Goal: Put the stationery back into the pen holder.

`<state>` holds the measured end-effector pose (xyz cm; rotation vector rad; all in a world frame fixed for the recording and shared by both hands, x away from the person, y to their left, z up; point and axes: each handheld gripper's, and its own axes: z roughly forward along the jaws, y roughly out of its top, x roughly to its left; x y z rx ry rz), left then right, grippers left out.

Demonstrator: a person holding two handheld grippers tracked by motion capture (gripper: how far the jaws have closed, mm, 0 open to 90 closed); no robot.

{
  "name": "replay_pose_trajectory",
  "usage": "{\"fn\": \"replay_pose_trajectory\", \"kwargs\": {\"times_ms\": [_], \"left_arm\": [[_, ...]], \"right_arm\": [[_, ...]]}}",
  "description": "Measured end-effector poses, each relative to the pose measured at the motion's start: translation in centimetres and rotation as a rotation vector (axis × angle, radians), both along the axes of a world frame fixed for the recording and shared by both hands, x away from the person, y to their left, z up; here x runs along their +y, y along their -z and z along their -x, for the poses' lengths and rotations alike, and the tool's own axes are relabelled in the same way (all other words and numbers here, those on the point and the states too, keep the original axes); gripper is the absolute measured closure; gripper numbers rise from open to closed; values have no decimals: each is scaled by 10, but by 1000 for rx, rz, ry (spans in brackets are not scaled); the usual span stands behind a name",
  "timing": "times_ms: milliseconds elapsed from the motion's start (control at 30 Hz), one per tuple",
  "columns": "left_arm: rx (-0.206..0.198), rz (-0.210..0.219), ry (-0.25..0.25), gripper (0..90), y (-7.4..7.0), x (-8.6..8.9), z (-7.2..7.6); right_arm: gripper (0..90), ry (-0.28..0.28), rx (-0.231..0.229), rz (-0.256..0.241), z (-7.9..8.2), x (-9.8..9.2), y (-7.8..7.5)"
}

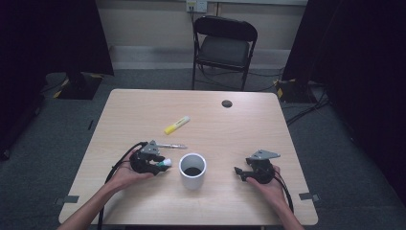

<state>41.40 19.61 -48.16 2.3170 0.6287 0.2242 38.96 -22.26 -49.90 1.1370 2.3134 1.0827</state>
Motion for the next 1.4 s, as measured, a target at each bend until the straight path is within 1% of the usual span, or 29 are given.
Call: {"fn": "replay_pose_trajectory", "kwargs": {"times_ms": [33, 67, 100, 133, 200, 267, 300, 367, 400, 433, 500, 533, 567, 600, 633, 667, 700, 733, 767, 800, 833, 900, 933, 967, 1067, 1167, 1233, 1300, 1400], "left_arm": [[6, 20, -15, 559, 1, -3, 1], [15, -41, 4, 558, -1, -4, -1], [15, -48, -3, 547, 0, -7, -1], [7, -58, 7, 545, 2, -10, -1], [16, -43, 3, 586, 2, -13, -2], [17, -82, 25, 634, -1, -16, -5], [30, -94, 22, 644, -3, -18, -6], [29, -145, 37, 648, -6, -22, -6], [37, -106, 21, 649, -4, -24, -6], [40, -124, 30, 648, -4, -23, -8], [36, -92, 14, 645, -2, -23, -8], [41, -112, 31, 644, -4, -23, -9], [40, -110, 27, 643, -3, -23, -9], [34, -138, 54, 642, -5, -22, -11], [54, -37, -36, 643, 0, -27, -6], [42, -143, 41, 646, -6, -22, -11], [49, -68, 8, 650, -2, -23, -10], [60, -23, -34, 650, 0, -25, -8], [66, -11, -34, 650, 1, -23, -9], [67, -14, -36, 651, 0, -22, -9], [50, -71, 16, 651, -3, -17, -13], [66, -12, -12, 651, -4, -13, -12], [57, -22, -1, 651, -6, -10, -13], [57, 20, -20, 651, -5, -10, -12], [61, 31, -22, 650, -8, -5, -10], [43, 68, -23, 651, -12, -1, -8], [35, 75, -17, 651, -15, 0, -7], [21, 93, -28, 651, -17, 0, -5], [21, 115, -23, 651, -22, 0, -3]], "right_arm": [[338, 2, 0, 1, 0, 0, 0], [338, 3, 1, 1, 0, 0, 0], [338, 3, 0, 2, 0, 0, 0], [338, 2, 0, 3, 0, 0, 0], [338, 2, 0, 4, 0, 0, 0], [338, 2, -1, 4, -1, 0, 0], [338, 2, -1, 3, -1, 0, 0], [338, 2, -2, 7, -1, 0, 0], [338, 2, -3, 8, -1, 1, 0], [338, 2, -3, 9, 0, 1, 0], [338, 3, -6, 11, 0, 1, 0], [338, 2, -6, 12, 0, 1, 0], [338, 3, -7, 13, 0, 1, 0], [337, 3, -8, 15, 0, 1, 0], [337, 5, -5, 17, 0, 2, 0], [337, 5, -6, 20, 0, 2, 0], [337, 7, -10, 26, 1, 2, 0], [337, 6, -11, 25, 1, 3, 0], [337, 7, -10, 26, 1, 3, 0], [337, 7, -10, 26, 1, 3, 0], [337, 6, -10, 25, 1, 3, 0], [337, 7, -11, 27, 1, 3, 0], [337, 7, -11, 27, 1, 3, 0], [337, 8, -11, 28, 1, 3, 0], [337, 8, -13, 28, 1, 3, 0], [336, 10, -13, 28, 1, 3, 0], [336, 12, -16, 29, 1, 4, 0], [335, 12, -15, 30, 1, 4, 0], [333, 19, -16, 31, 1, 4, 0]]}}
